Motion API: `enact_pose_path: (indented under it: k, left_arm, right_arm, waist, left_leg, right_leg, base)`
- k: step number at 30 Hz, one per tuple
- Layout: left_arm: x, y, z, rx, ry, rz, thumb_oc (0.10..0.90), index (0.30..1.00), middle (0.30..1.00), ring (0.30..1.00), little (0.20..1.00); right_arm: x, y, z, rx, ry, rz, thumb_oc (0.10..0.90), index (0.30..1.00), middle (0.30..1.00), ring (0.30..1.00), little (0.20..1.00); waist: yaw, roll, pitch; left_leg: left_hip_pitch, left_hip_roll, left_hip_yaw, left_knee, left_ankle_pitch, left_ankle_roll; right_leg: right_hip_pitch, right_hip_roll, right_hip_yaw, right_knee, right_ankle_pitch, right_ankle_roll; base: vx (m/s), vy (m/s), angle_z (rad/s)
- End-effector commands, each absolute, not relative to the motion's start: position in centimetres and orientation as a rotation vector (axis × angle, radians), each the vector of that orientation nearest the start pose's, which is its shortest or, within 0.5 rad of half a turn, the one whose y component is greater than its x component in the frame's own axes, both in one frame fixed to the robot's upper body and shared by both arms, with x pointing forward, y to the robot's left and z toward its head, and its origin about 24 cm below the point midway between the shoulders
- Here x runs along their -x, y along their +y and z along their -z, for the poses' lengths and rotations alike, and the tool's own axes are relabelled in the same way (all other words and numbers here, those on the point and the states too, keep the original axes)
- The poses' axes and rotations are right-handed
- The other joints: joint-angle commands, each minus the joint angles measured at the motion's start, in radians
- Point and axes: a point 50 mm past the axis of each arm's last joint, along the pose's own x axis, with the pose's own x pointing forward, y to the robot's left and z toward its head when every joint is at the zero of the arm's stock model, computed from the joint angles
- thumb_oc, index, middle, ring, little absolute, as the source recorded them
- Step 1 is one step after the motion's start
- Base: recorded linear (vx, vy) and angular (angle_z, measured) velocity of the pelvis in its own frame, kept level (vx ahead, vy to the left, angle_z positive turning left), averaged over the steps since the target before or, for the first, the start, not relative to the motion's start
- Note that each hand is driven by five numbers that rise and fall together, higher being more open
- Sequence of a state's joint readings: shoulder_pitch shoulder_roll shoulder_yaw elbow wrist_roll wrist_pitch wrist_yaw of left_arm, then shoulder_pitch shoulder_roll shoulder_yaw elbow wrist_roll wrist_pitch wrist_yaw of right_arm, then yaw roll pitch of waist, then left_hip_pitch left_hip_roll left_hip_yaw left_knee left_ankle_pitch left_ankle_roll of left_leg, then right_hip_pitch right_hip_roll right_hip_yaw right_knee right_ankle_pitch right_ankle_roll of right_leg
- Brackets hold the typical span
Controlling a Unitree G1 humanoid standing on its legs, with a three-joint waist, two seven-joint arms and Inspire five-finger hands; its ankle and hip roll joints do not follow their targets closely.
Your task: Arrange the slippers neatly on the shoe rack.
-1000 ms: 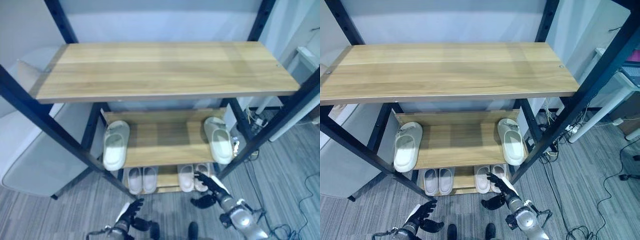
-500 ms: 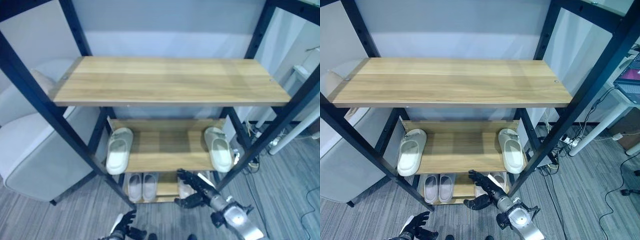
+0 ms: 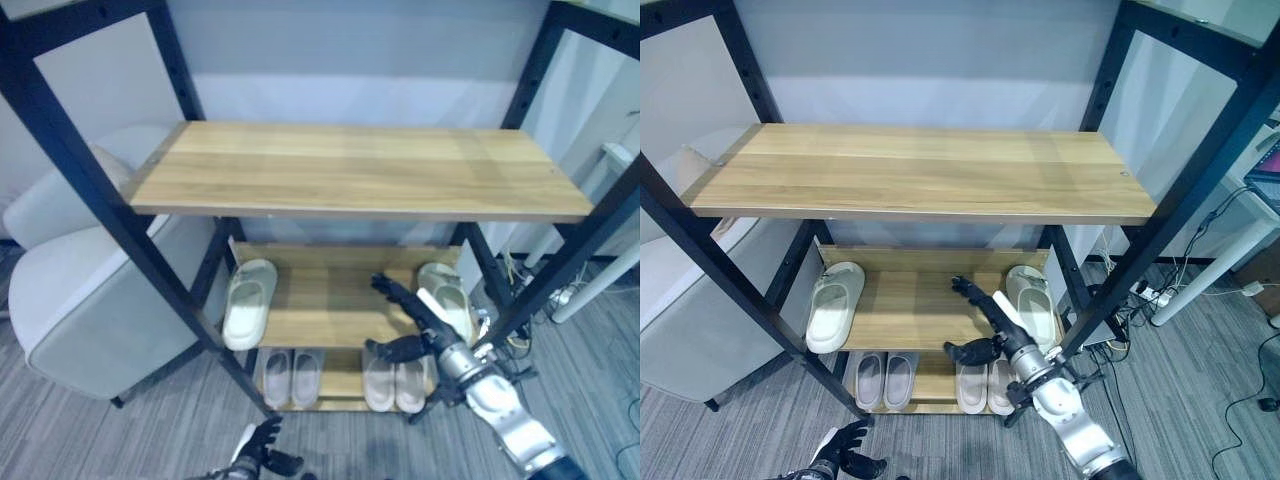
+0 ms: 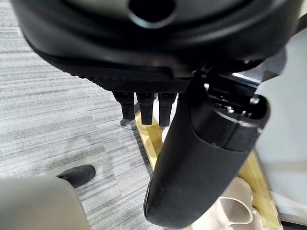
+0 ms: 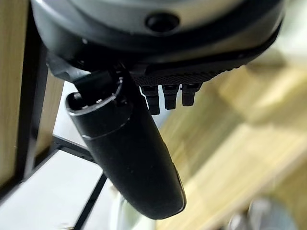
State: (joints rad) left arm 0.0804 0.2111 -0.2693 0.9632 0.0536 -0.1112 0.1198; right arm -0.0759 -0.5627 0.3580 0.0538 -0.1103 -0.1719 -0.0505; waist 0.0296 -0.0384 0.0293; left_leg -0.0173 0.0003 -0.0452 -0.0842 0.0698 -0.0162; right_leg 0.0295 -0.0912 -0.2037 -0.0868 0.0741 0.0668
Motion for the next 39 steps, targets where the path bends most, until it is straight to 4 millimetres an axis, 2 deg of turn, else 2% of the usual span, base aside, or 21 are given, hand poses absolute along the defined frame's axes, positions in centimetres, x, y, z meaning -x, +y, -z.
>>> enact_pose_path:
  k: [1, 3, 7, 8, 13, 19, 21, 25, 31, 39]
  left_arm:
    - [-11.9, 18.8, 15.1, -0.444, 0.929, 0.121, 0.800, 0.900, 0.900, 0.900, 0.900]
    - [-12.0, 18.9, 15.1, -0.452, 0.927, 0.124, 0.800, 0.900, 0.900, 0.900, 0.900]
    - [-11.8, 19.4, 15.3, -0.482, 0.950, 0.118, 0.800, 0.900, 0.900, 0.900, 0.900]
    - [-11.9, 19.4, 15.3, -0.482, 0.949, 0.118, 0.800, 0.900, 0.900, 0.900, 0.900]
    - [-11.8, 19.9, 15.3, -0.496, 0.957, 0.105, 0.800, 0.900, 0.900, 0.900, 0.900]
    - [-12.1, 20.0, 15.1, -0.506, 0.945, 0.112, 0.800, 0.900, 0.900, 0.900, 0.900]
    - [-12.0, 20.1, 15.2, -0.508, 0.952, 0.111, 0.800, 0.900, 0.900, 0.900, 0.900]
    - [-12.0, 20.4, 15.2, -0.506, 0.954, 0.099, 0.800, 0.900, 0.900, 0.900, 0.900]
    - [-11.9, 20.8, 15.2, -0.508, 0.967, 0.095, 0.800, 0.900, 0.900, 0.900, 0.900]
    - [-12.0, 20.8, 15.2, -0.503, 0.973, 0.104, 0.800, 0.900, 0.900, 0.900, 0.900]
  right_arm:
    - [-28.6, -16.9, -12.2, 0.831, -0.513, -0.174, 0.800, 0.900, 0.900, 0.900, 0.900]
    - [-29.8, -17.7, -13.1, 1.003, -0.549, -0.120, 0.800, 0.900, 0.900, 0.900, 0.900]
    - [-32.0, -18.3, -14.4, 1.178, -0.562, -0.056, 0.800, 0.900, 0.900, 0.900, 0.900]
    - [-32.0, -18.3, -14.5, 1.179, -0.563, -0.056, 0.800, 0.900, 0.900, 0.900, 0.900]
    - [-34.2, -19.1, -14.7, 1.420, -0.511, -0.038, 0.800, 0.900, 0.900, 0.900, 0.900]
    - [-35.8, -20.1, -14.5, 1.563, -0.434, -0.034, 0.800, 0.900, 0.900, 0.900, 0.900]
    - [-36.2, -20.2, -14.5, 1.598, -0.416, -0.042, 0.800, 0.900, 0.900, 0.900, 0.900]
    - [-36.5, -21.3, -14.9, 1.683, -0.373, -0.051, 0.800, 0.900, 0.900, 0.900, 0.900]
    - [-35.9, -23.3, -15.1, 1.724, -0.318, -0.046, 0.800, 0.900, 0.900, 0.900, 0.900]
    - [-33.9, -26.0, -15.5, 1.757, -0.281, -0.041, 0.800, 0.900, 0.900, 0.900, 0.900]
  waist:
    - [0.036, -0.028, -0.029]
    - [0.045, -0.035, -0.025]
    - [0.070, -0.061, -0.019]
    - [0.069, -0.061, -0.019]
    - [0.097, -0.089, -0.007]
    - [0.111, -0.103, 0.006]
    - [0.114, -0.109, 0.008]
    - [0.113, -0.117, 0.011]
    - [0.101, -0.125, 0.013]
    - [0.068, -0.128, 0.007]
  left_leg:
    - [0.042, 0.020, 0.014, -0.003, -0.054, -0.040]
    - [0.036, 0.021, 0.010, -0.003, -0.052, -0.040]
    - [0.016, 0.025, 0.008, -0.003, -0.050, -0.044]
    - [0.015, 0.025, 0.008, -0.003, -0.050, -0.045]
    - [0.003, 0.028, 0.005, -0.003, -0.061, -0.049]
    - [-0.014, 0.024, -0.005, -0.003, -0.045, -0.049]
    - [-0.012, 0.025, -0.008, -0.003, -0.057, -0.052]
    - [-0.021, 0.024, -0.010, -0.003, -0.056, -0.055]
    - [-0.026, 0.020, -0.017, -0.003, -0.057, -0.055]
    - [-0.018, 0.017, 0.000, -0.003, -0.056, -0.048]
  right_leg:
    - [0.019, 0.012, 0.028, 0.035, -0.077, 0.050]
    - [0.016, 0.013, 0.024, 0.031, -0.074, 0.052]
    - [0.006, 0.014, 0.012, 0.014, -0.065, 0.056]
    - [0.005, 0.014, 0.012, 0.014, -0.065, 0.056]
    - [0.001, 0.016, 0.008, 0.006, -0.070, 0.060]
    - [-0.011, 0.014, 0.000, 0.007, -0.059, 0.060]
    - [-0.006, 0.016, -0.002, 0.006, -0.068, 0.061]
    - [-0.012, 0.012, -0.009, 0.006, -0.065, 0.063]
    - [-0.021, 0.010, -0.014, 0.009, -0.061, 0.065]
    - [-0.024, 0.002, -0.003, 0.013, -0.048, 0.067]
  base:
    - [0.00, 0.016, 0.06]
    - [0.00, 0.009, 0.02]
    - [0.00, 0.008, 0.09]
    - [-0.01, 0.006, 0.13]
    - [0.00, 0.011, 0.05]
    - [0.00, 0.011, 0.11]
    - [0.02, 0.010, 0.07]
    - [0.00, 0.006, 0.02]
    - [0.01, 0.012, 0.06]
    - [0.00, 0.010, -0.01]
